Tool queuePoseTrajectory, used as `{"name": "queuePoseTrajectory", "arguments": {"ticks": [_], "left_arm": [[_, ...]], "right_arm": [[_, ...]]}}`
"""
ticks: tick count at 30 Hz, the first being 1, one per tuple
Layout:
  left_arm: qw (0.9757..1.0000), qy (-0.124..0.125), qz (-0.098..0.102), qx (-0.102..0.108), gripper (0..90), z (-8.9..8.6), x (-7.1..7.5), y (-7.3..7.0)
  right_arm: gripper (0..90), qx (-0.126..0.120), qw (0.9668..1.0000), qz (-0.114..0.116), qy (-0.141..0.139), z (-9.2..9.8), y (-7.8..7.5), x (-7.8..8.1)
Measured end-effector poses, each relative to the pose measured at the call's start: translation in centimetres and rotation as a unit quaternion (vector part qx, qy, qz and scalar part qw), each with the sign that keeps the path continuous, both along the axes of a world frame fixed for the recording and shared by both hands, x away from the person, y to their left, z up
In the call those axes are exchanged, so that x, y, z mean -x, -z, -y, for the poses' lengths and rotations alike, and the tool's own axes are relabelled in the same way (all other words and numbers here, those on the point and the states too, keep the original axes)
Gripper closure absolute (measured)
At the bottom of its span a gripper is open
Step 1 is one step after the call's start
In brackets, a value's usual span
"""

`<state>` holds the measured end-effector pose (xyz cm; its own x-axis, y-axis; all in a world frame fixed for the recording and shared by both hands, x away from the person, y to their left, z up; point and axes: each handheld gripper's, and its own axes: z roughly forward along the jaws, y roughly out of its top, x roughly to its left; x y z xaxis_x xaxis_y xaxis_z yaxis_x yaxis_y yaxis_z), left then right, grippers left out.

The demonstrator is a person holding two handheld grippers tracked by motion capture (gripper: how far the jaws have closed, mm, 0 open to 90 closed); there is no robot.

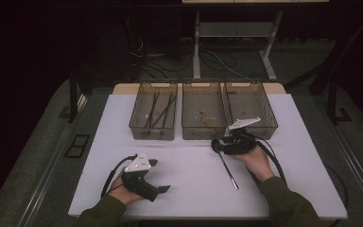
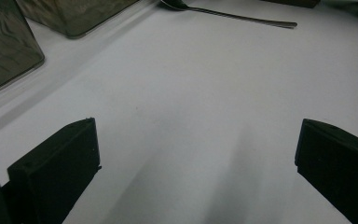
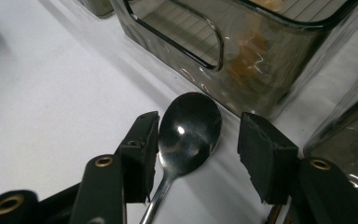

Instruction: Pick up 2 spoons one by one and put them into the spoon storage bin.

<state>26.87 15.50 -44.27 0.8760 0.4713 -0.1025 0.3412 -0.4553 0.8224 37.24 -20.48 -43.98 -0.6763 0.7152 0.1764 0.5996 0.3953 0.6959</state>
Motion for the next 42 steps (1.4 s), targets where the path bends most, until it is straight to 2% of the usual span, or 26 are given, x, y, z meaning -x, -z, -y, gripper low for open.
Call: {"name": "queuePoseTrajectory", "arguments": {"ticks": [14,19,25,35,42], "left_arm": [[1.0,-0.001,0.0,0.001,0.0,0.0,0.0,0.0],[1.0,0.0,0.0,0.0,0.0,0.0,0.0,0.0],[1.0,0.0,0.0,0.0,0.0,0.0,0.0,0.0],[1.0,0.0,0.0,-0.001,0.0,0.0,0.0,0.0],[1.0,-0.001,0.0,0.0,0.0,0.0,0.0,0.0]], "right_arm": [[50.2,0.017,0.9999,-0.001,-0.001,-0.7,0.9,-0.3],[50.7,0.022,0.9997,0.009,-0.004,-1.0,1.0,-0.3],[52.3,0.05,0.9982,0.031,-0.013,-1.4,1.1,0.1],[65.8,0.048,0.9976,0.038,-0.034,-2.0,1.1,0.4],[78.8,0.047,0.9966,0.054,-0.04,-2.4,0.9,0.6]]}}
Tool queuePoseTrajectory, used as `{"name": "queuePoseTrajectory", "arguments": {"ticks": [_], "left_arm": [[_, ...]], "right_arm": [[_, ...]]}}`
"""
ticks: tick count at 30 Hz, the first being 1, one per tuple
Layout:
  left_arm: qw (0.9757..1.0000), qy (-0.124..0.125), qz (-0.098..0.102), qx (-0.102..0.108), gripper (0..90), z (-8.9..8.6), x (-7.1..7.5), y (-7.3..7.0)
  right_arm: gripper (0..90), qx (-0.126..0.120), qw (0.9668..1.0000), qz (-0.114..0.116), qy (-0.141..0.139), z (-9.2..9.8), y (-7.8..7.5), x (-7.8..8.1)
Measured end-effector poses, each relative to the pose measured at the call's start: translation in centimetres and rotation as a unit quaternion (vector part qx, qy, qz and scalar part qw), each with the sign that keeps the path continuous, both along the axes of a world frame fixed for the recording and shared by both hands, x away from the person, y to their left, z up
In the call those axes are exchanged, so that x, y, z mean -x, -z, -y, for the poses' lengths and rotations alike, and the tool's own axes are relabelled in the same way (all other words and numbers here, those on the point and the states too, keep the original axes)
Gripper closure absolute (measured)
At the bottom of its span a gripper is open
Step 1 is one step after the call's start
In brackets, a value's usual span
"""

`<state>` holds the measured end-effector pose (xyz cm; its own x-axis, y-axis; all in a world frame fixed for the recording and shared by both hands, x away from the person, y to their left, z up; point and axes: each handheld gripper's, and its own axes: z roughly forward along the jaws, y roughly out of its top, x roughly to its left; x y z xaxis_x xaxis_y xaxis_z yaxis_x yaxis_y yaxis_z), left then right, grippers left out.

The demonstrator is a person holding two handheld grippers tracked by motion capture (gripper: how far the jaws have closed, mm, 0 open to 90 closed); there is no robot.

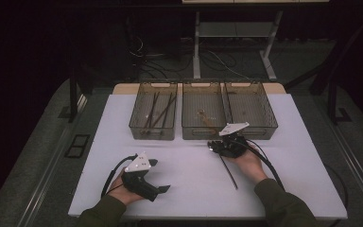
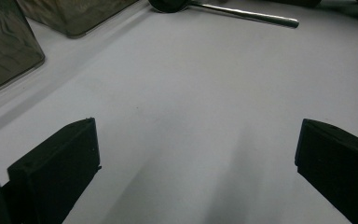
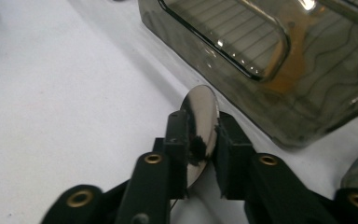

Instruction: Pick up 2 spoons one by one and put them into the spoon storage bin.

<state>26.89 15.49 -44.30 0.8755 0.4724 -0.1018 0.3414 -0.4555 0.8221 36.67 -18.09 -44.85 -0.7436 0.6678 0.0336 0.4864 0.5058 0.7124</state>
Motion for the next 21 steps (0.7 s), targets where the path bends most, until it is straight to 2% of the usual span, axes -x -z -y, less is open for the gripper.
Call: {"name": "queuePoseTrajectory", "arguments": {"ticks": [3,21], "left_arm": [[1.0,0.0,0.0,0.0,0.0,-0.01,0.0,-0.01],[1.0,0.0,0.0,0.002,0.0,-0.01,0.01,-0.01]], "right_arm": [[83.4,-0.005,1.0,-0.001,-0.005,-0.11,-0.12,0.01],[87.0,-0.019,0.9998,-0.009,-0.002,0.12,-0.63,0.13]]}}
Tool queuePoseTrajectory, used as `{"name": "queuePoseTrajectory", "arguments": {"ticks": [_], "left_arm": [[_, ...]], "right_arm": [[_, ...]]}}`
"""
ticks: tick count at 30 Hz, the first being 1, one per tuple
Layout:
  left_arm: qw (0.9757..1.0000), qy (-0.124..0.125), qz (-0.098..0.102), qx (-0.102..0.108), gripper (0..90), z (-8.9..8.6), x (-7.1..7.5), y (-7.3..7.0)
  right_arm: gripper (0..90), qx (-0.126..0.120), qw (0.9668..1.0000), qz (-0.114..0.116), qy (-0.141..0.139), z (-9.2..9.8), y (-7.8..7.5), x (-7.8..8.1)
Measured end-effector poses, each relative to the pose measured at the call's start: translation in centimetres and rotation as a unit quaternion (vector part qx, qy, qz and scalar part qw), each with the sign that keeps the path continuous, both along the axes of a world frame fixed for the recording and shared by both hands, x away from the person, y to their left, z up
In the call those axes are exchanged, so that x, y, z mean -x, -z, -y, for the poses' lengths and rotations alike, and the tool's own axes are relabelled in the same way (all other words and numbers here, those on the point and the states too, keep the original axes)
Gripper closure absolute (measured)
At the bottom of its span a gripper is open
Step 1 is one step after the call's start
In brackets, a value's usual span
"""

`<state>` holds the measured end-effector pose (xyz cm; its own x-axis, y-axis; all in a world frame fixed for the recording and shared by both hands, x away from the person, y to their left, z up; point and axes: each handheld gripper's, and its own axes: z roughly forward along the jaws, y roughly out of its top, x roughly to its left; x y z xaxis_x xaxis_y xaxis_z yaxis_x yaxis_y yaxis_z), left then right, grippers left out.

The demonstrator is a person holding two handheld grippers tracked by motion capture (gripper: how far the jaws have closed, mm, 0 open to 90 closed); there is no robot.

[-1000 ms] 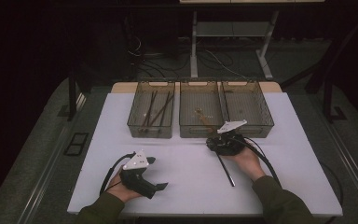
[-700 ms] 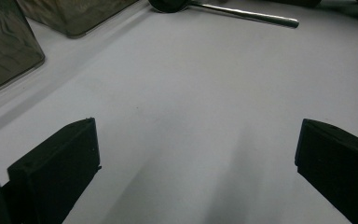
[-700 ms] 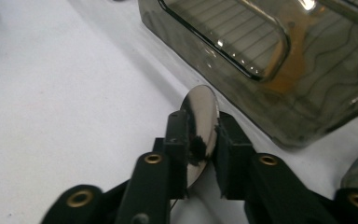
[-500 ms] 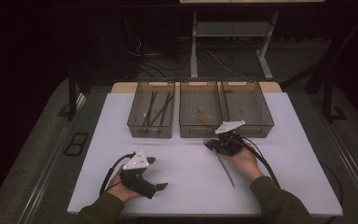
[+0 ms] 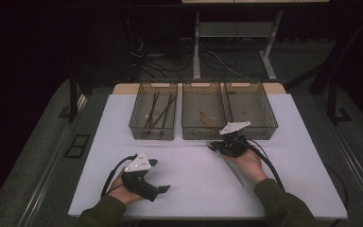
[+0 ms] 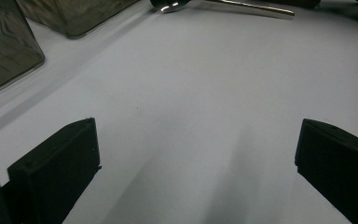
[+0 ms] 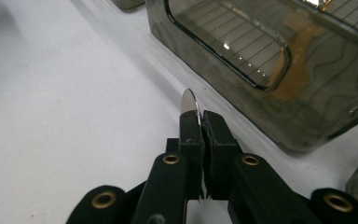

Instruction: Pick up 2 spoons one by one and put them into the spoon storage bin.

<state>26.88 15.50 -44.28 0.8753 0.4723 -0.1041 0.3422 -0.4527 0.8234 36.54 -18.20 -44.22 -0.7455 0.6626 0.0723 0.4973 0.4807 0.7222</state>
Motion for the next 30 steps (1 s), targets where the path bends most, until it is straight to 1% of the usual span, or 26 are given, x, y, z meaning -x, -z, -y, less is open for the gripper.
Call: {"name": "queuePoseTrajectory", "arguments": {"ticks": [20,30], "left_arm": [[1.0,0.0,0.001,0.001,0.0,-0.1,-0.1,0.0],[1.0,0.0,0.0,0.0,0.0,-0.2,-0.1,0.0]], "right_arm": [[87.0,-0.026,0.9996,0.009,0.009,1.2,-1.7,0.2],[87.0,-0.042,0.9987,0.024,0.014,1.8,-2.8,0.3]]}}
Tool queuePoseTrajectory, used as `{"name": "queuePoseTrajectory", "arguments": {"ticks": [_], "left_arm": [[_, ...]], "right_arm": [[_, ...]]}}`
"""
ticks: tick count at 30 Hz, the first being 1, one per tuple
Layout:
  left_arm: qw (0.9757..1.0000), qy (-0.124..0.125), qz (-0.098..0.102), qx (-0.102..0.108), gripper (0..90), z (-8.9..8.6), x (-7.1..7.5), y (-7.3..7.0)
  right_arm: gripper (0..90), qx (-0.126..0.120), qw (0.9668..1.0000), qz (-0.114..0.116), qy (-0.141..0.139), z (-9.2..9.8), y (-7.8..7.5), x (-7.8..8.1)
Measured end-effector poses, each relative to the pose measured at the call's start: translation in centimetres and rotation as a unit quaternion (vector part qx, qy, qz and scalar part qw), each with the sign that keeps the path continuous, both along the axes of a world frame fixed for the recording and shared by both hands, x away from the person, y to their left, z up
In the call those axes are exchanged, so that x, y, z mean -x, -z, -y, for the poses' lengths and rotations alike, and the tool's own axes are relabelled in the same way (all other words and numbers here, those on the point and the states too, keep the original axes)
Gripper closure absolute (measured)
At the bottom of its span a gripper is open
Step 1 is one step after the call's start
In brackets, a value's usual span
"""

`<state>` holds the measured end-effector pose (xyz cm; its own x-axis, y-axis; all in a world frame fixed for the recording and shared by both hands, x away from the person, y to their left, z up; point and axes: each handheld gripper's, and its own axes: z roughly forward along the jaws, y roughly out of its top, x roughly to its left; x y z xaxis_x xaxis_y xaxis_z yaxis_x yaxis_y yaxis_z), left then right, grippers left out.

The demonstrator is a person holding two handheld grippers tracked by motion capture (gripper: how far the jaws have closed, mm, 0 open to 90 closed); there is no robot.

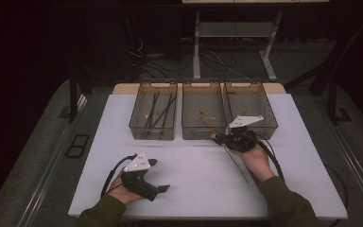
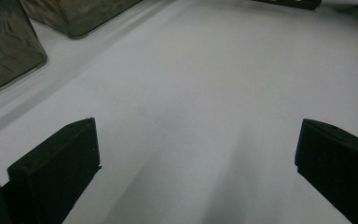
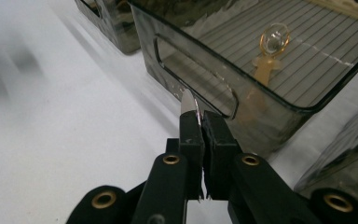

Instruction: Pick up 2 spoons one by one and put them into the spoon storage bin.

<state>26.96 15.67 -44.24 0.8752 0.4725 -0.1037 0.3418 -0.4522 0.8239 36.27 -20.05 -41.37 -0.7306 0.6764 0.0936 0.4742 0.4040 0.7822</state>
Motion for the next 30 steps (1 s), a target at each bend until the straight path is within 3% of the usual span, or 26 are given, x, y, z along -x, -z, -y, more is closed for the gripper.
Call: {"name": "queuePoseTrajectory", "arguments": {"ticks": [17,30], "left_arm": [[1.0,-0.001,-0.002,-0.001,0.0,0.1,-0.1,0.1],[1.0,0.0,-0.002,0.002,0.0,0.1,0.0,0.0]], "right_arm": [[87.0,-0.033,0.999,0.027,0.01,0.6,-2.8,-0.6],[87.0,-0.023,0.9987,0.043,0.013,-0.3,-5.7,-3.1]]}}
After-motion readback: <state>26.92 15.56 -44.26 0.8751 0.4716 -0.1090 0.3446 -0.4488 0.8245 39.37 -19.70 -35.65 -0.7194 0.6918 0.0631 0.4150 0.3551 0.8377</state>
